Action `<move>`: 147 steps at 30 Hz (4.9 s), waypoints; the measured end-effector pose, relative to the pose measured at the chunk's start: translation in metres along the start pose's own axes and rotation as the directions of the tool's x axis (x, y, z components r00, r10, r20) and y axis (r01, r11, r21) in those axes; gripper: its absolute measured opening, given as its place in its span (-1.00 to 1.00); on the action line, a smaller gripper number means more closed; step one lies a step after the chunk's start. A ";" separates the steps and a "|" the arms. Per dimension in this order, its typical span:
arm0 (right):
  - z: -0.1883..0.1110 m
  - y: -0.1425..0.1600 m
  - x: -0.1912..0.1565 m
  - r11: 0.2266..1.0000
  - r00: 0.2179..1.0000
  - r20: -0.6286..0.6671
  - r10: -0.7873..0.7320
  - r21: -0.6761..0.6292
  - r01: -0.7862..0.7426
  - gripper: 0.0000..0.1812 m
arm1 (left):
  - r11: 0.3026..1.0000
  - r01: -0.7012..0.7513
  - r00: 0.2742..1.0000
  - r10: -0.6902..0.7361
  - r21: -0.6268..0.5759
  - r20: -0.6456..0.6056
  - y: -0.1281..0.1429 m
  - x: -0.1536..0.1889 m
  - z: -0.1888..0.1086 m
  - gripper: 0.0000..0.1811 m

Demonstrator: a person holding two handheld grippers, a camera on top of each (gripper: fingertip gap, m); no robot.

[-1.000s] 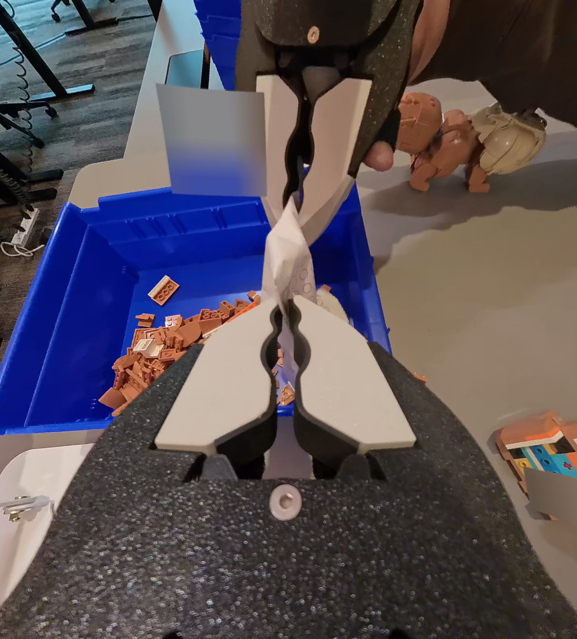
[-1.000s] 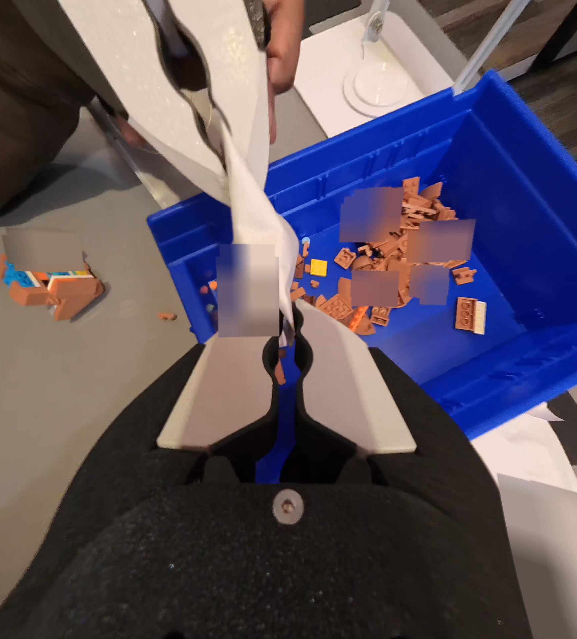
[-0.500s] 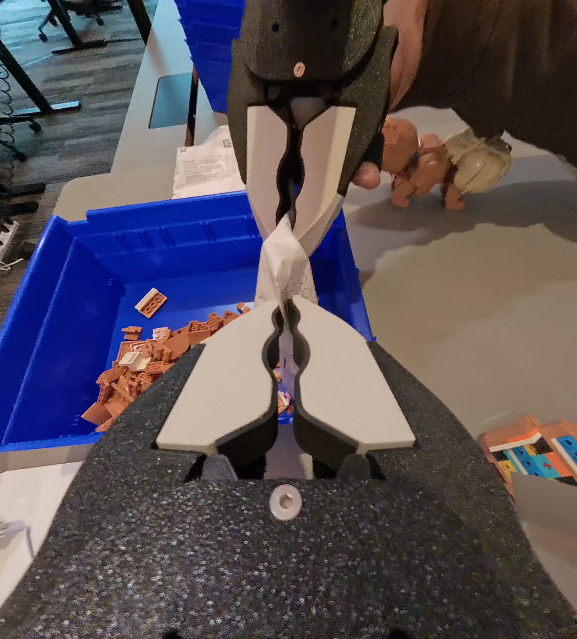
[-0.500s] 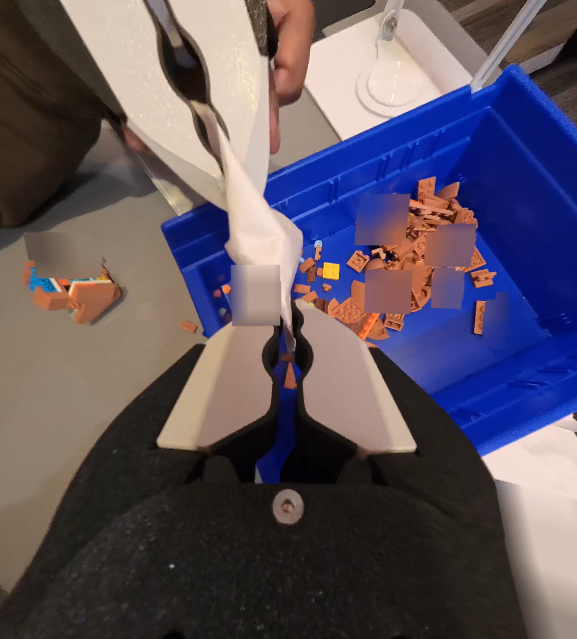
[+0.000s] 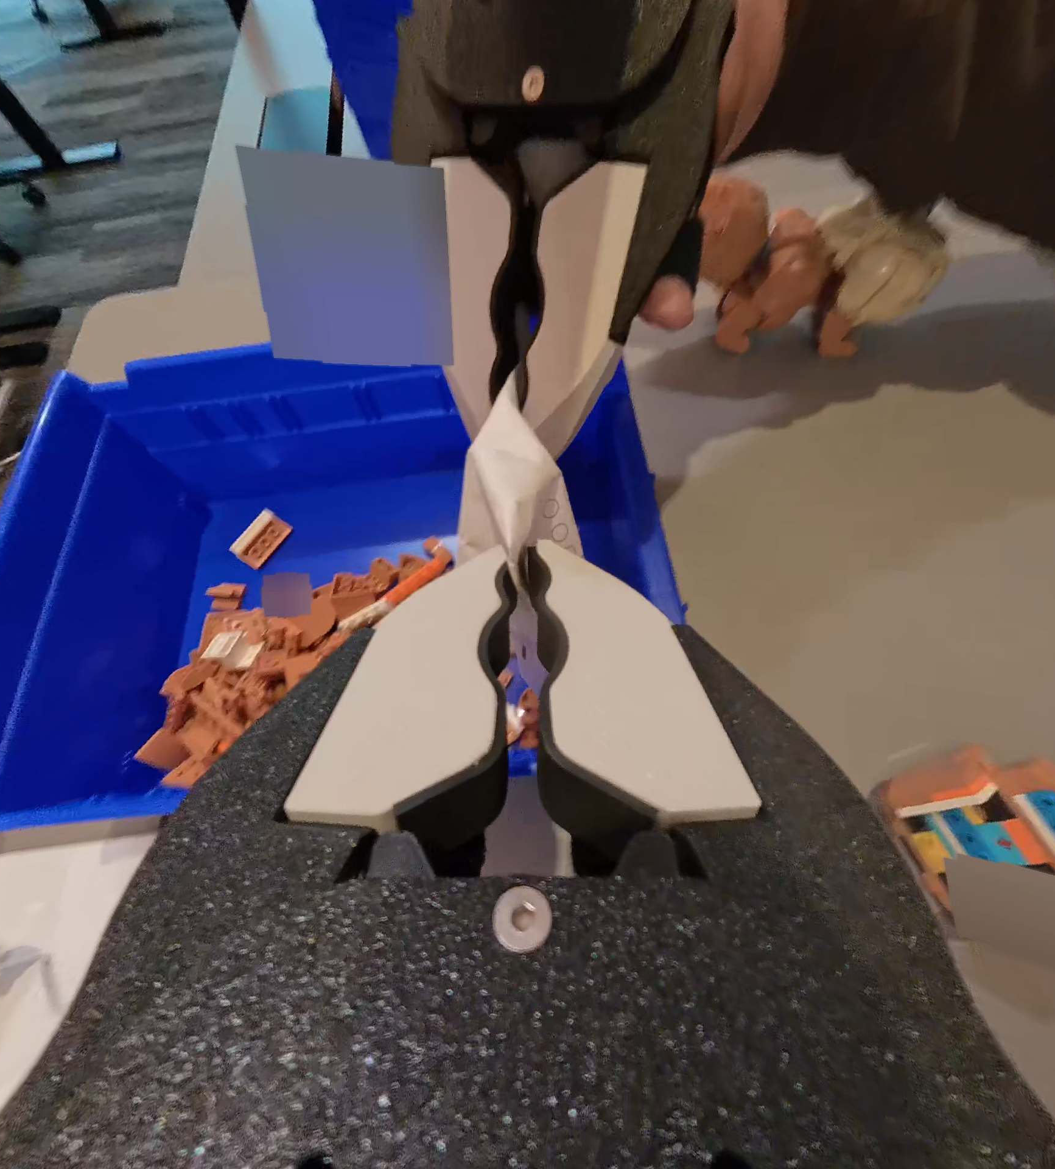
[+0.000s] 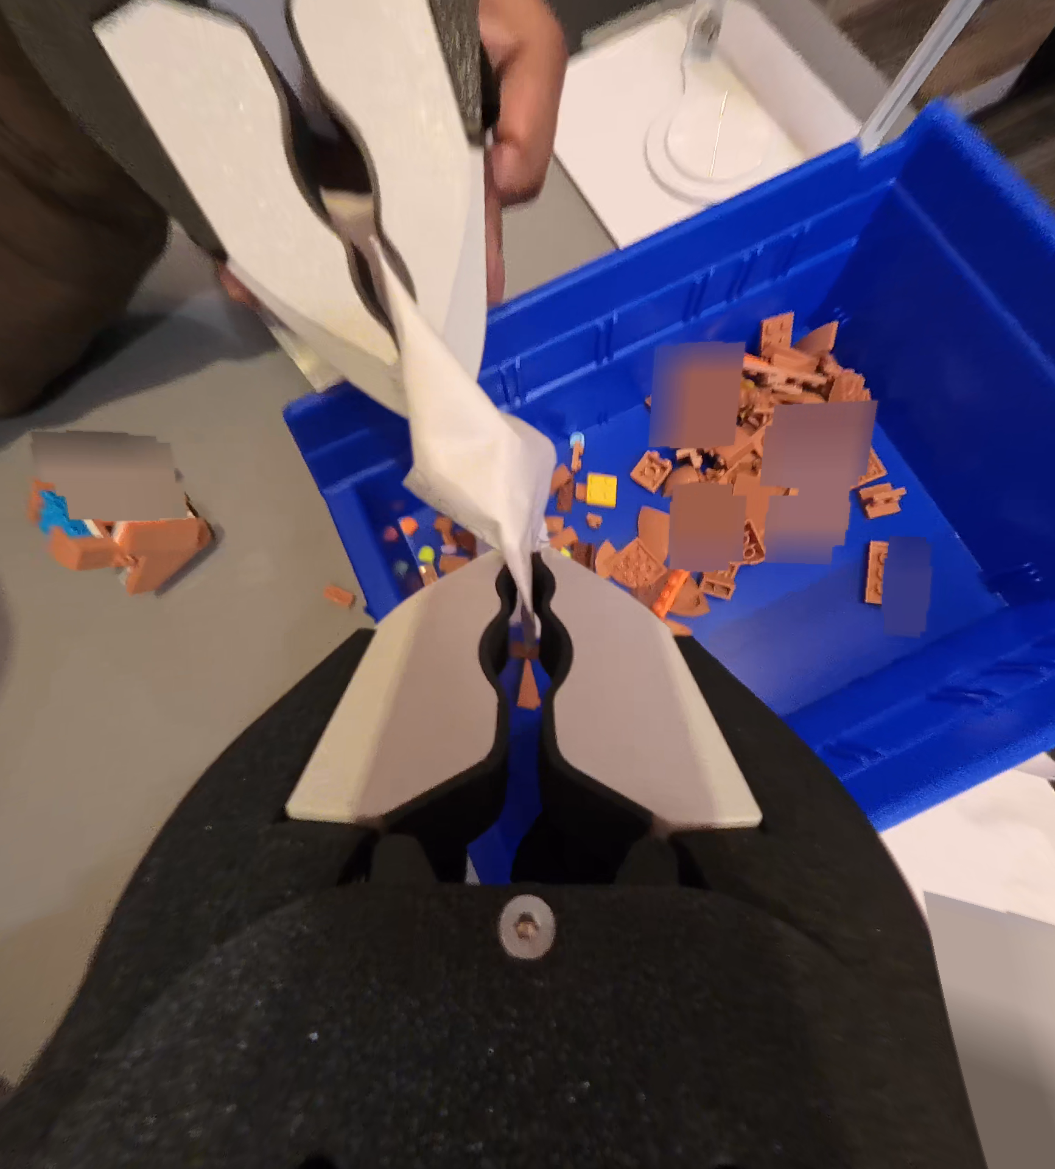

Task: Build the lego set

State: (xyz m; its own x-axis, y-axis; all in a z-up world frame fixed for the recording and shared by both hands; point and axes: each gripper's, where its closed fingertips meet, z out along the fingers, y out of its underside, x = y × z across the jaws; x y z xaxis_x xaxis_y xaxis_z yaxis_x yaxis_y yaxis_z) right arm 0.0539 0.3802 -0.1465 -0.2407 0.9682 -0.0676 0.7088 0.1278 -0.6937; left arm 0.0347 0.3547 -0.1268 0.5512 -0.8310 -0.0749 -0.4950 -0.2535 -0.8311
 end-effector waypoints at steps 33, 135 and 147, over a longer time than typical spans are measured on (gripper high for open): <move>-0.021 -0.015 0.000 0.978 0.993 0.057 0.107 0.172 -0.115 -0.97 | 0.999 0.042 0.996 -0.041 -0.009 0.073 0.009 -0.016 -0.015 -0.69; 0.093 0.044 0.105 0.770 0.890 -0.232 -0.392 -0.612 0.180 -0.38 | 0.921 0.138 0.937 -0.241 0.365 0.253 -0.015 -0.070 -0.105 -0.89; 0.101 0.022 0.084 0.860 0.946 -0.169 -0.278 -0.482 0.167 -0.38 | 0.909 0.142 0.936 -0.251 0.391 0.245 -0.016 -0.070 -0.114 -0.89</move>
State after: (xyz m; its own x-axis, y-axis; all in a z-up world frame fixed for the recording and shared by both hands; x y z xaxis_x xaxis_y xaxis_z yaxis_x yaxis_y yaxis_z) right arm -0.0175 0.4429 -0.2397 -0.3128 0.9164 0.2498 0.8893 0.3749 -0.2618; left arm -0.0720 0.3605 -0.0452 0.8051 -0.5931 0.0037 -0.1094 -0.1547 -0.9819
